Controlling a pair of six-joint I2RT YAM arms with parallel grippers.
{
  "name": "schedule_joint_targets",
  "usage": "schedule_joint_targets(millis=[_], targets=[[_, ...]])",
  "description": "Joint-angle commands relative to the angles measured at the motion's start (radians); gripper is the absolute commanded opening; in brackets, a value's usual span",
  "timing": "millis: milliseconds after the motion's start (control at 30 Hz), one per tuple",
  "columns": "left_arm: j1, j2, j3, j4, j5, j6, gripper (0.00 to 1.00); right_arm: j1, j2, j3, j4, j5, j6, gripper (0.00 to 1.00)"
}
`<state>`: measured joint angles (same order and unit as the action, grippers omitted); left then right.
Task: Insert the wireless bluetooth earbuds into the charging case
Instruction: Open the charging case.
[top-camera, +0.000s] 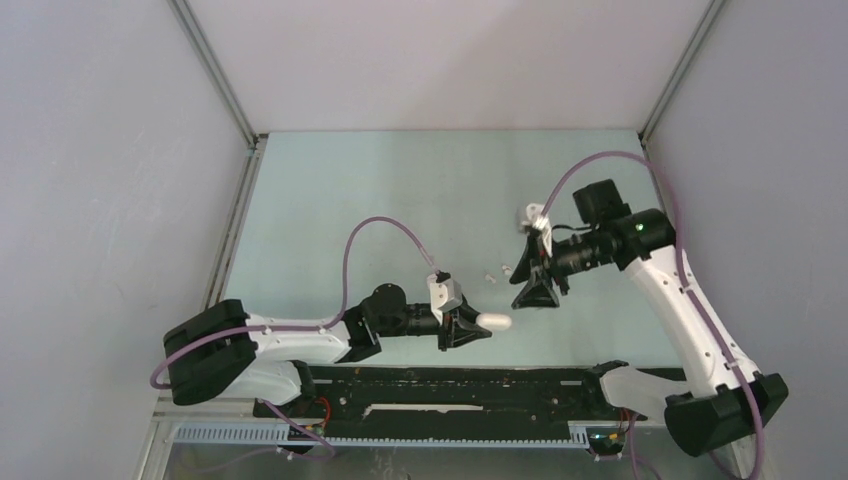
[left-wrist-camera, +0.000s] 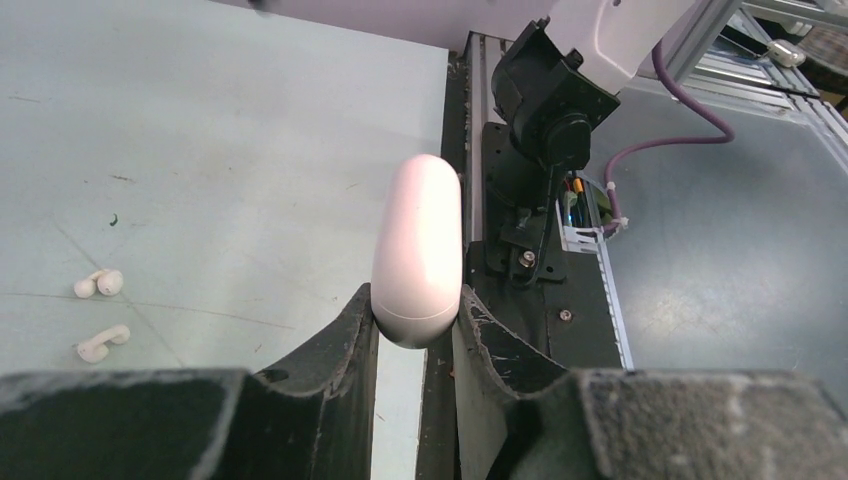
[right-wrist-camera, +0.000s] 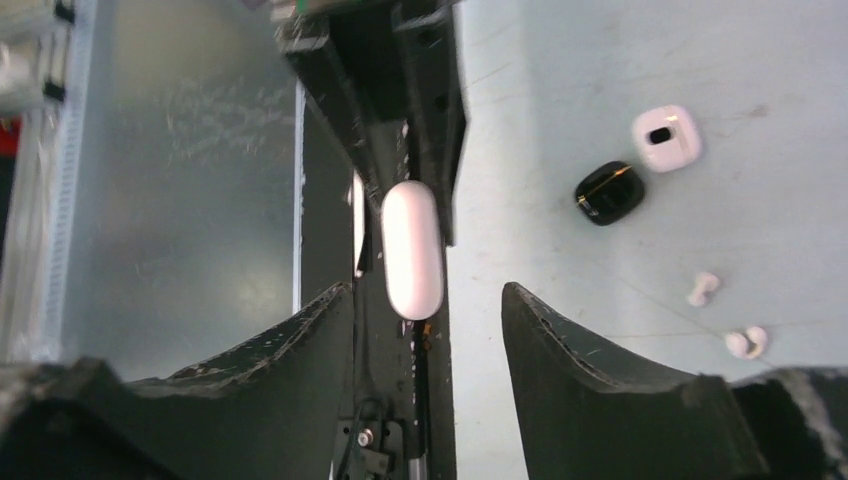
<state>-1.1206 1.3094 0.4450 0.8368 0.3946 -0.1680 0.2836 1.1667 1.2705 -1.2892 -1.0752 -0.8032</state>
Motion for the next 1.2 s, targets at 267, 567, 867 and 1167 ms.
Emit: schedule_joint_targets(millis=[267,567,867,1167], targets=[[-0.003,-0.050,0.029,0.073,-0.004,-0.011,0.00,0.271,-0.058,-0.133,0.171,0.277,0.118,0.63],[-0.032,-0.091,0.054,-0.049,-0.011,0.063,0.00,0.226,0.042,-0.132,0.187,0.194,0.156,0.63],[-0.044,-0.087,0.052,-0.069,-0.018,0.081,0.00,0.145,0.087,-0.079,0.145,0.068,0.153,0.63],[-0.044,-0.070,0.052,-0.057,-0.044,0.059,0.00,0.143,0.075,-0.069,0.087,0.030,0.106,0.62]])
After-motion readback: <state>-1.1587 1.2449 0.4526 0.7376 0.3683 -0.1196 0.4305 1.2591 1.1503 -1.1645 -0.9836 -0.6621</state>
